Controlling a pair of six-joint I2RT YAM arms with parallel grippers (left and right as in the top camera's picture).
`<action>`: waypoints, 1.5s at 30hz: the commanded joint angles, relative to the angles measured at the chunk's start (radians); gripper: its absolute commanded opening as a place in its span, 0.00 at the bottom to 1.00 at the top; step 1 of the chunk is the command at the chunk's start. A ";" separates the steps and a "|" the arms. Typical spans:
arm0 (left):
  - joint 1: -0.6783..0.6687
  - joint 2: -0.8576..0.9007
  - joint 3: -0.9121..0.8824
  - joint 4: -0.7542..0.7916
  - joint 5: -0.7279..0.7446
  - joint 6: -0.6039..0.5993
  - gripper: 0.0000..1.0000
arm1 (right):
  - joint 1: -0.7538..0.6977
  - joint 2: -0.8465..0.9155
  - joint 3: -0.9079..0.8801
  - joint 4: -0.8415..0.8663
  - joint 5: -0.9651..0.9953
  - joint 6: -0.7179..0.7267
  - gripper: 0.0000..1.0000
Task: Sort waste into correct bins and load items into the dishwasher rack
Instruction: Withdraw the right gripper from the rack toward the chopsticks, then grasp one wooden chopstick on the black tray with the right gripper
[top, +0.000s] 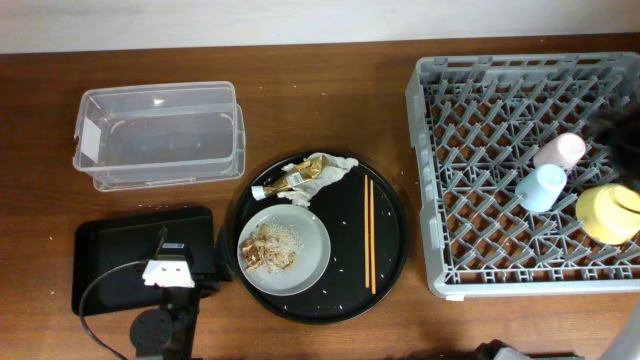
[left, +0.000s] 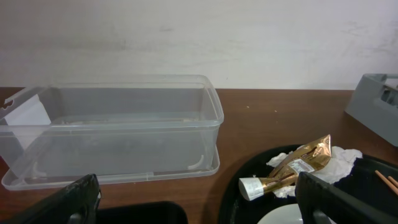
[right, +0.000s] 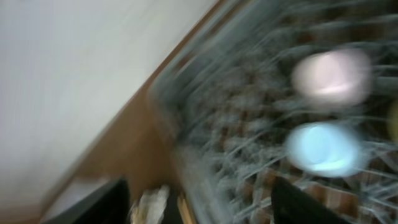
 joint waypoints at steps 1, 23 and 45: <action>0.005 -0.004 -0.003 -0.006 0.004 0.016 1.00 | 0.245 0.001 0.009 -0.047 -0.057 -0.161 0.74; 0.005 -0.004 -0.003 -0.006 0.004 0.016 1.00 | 0.978 0.588 -0.001 -0.101 0.599 0.080 0.31; 0.005 -0.004 -0.003 -0.006 0.004 0.016 1.00 | 0.987 0.666 -0.100 0.009 0.488 0.095 0.32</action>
